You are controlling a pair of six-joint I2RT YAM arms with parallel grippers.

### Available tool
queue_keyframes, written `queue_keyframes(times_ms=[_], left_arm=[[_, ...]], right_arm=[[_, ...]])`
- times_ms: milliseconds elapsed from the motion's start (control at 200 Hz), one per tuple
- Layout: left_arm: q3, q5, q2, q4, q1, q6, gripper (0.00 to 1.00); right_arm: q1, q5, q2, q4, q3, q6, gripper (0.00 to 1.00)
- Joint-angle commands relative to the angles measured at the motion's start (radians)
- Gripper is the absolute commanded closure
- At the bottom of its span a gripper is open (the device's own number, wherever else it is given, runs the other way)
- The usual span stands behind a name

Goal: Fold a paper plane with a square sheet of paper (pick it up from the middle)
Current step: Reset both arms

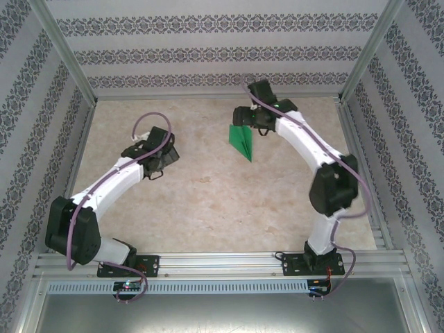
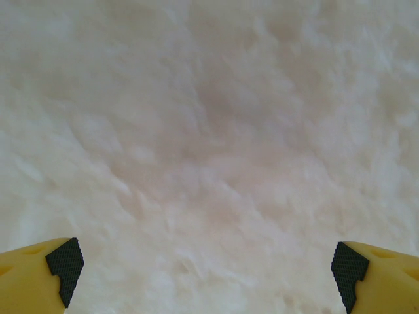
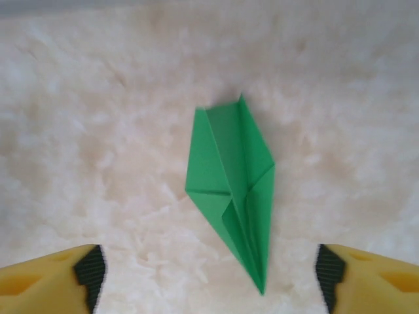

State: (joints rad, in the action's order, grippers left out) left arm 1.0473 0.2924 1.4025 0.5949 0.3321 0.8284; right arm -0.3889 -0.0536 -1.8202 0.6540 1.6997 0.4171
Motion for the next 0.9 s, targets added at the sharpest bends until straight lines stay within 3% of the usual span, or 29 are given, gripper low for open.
queue_keyframes(times_ms=[0,185,395,485,610,899], left_arm=[[0.027,0.116,-0.056,0.051,-0.061,-0.125,0.00],[-0.105,0.275,-0.145,-0.132,-0.124,-0.300,0.00],[-0.301,0.373,-0.182,-0.433,-0.168,-0.483,0.00],[-0.399,0.316,-0.177,-0.613,-0.179,-0.590,0.00],[-0.526,0.233,-0.171,-0.844,-0.192,-0.680,0.00],[-0.667,0.002,-0.075,-1.225,-0.224,-0.812,0.00]], right_arm=[[0.050,-0.096,0.134,-0.106,-0.146,-0.027,0.04],[0.155,-0.312,0.397,-0.297,-0.483,-0.085,0.02],[0.293,-0.394,0.521,-0.592,-0.839,-0.133,0.02],[0.301,-0.443,0.509,-0.752,-0.954,-0.163,0.02],[0.310,-0.469,0.448,-0.815,-0.993,-0.204,0.02],[0.327,-0.291,0.382,-1.161,-1.145,-0.325,0.02]])
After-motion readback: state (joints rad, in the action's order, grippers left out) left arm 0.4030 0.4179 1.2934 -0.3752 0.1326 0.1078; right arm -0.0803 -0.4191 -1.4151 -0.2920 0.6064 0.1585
